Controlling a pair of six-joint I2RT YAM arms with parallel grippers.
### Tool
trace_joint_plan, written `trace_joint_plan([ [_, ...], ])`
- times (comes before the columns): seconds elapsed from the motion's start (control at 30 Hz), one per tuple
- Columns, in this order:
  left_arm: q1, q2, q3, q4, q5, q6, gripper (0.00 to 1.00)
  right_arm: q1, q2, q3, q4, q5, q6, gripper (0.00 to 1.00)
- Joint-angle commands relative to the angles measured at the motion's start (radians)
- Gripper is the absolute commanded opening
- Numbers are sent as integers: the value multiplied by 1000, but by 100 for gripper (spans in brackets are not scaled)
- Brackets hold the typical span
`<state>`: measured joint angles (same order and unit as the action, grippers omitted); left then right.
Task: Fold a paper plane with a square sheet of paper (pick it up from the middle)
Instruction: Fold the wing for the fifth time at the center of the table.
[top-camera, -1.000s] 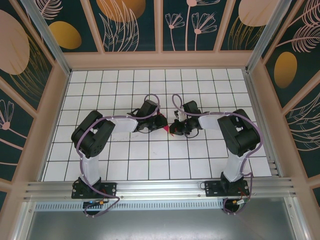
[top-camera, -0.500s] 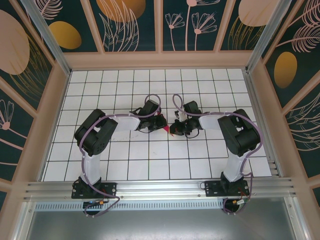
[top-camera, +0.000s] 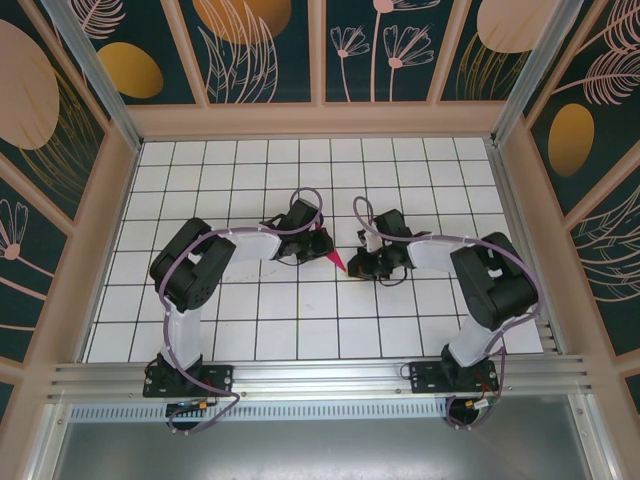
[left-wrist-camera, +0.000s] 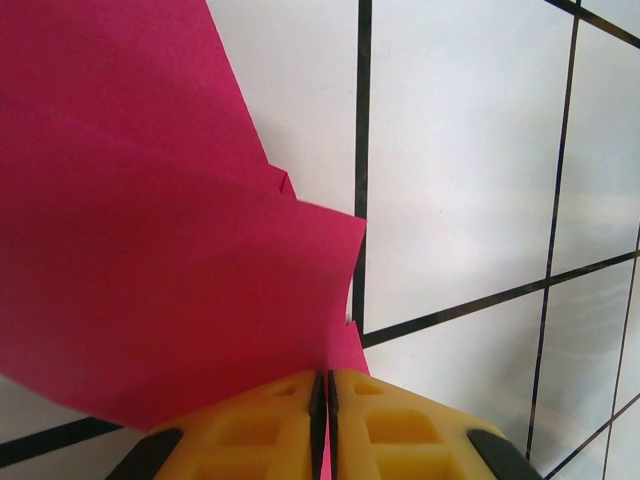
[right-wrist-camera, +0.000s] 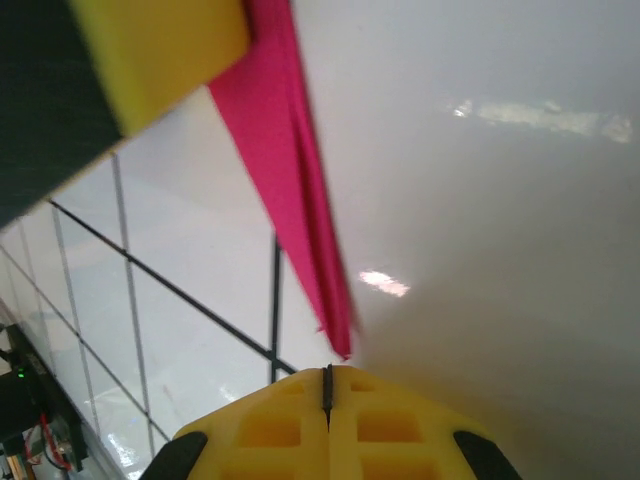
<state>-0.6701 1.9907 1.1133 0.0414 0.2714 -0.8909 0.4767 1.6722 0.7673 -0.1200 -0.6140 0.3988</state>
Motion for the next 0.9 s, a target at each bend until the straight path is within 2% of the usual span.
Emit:
trace_joint_plan([
  [0.0,7,51,-10,-91,-87,27,14,-6,-72,12,24,-39,25,5],
  [0.53,7,15,1,-27,-7,49,15,-6,143,123,90,-53,23,4],
  [0.63,7,-17,8,-8,8,102,17,-9,162,114,76,-23,15,4],
  [0.87,20,-152,-2,0,-91,283,23,-27,181,71,48,33,0,3],
])
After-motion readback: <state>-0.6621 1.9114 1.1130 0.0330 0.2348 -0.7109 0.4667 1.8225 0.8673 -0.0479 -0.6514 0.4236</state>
